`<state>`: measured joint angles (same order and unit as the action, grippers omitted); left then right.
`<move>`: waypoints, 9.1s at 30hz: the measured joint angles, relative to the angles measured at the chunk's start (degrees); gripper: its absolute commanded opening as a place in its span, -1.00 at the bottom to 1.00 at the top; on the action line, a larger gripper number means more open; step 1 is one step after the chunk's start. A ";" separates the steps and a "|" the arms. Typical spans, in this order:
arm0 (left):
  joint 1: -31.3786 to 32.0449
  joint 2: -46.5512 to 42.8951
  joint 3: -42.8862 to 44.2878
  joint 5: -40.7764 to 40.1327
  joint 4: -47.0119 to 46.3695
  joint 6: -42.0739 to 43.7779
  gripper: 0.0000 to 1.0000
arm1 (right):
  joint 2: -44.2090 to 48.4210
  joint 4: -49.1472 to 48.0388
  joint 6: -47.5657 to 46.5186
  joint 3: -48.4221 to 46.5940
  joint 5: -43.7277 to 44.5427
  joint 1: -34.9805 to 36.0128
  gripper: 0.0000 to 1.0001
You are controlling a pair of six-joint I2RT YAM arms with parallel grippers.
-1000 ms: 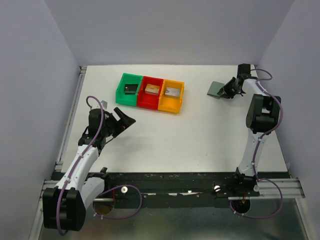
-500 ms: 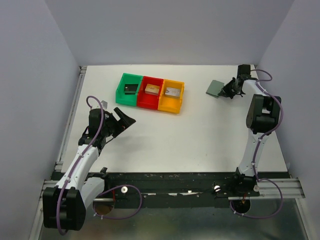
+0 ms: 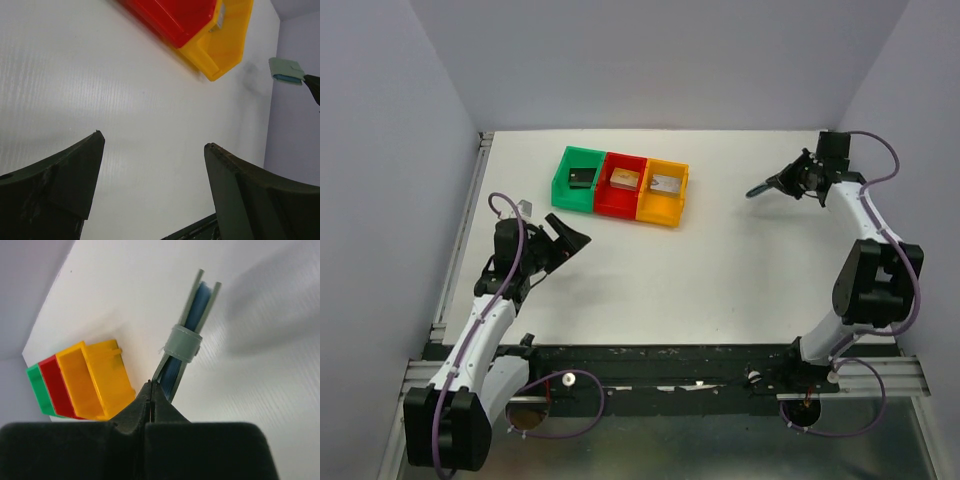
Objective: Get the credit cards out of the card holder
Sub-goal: Open the card holder at the center of the board.
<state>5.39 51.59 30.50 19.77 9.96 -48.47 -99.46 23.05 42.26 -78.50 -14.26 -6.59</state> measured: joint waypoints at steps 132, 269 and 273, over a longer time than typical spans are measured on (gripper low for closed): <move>25.73 0.55 1.33 34.29 -44.72 1.31 -1.00 | 55.47 -3.80 -24.76 22.25 -27.78 35.19 1.00; 19.85 -13.90 -4.07 25.33 -39.32 -2.12 -1.00 | 46.82 -5.88 -17.97 18.69 -15.06 48.26 0.74; 19.85 -13.97 -3.93 24.68 -39.56 -3.41 -1.00 | 45.64 -4.85 -18.82 19.80 -15.26 48.28 0.83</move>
<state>25.23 37.63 26.57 44.45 -29.61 -51.88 -53.82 18.20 23.44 -58.70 -29.52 41.69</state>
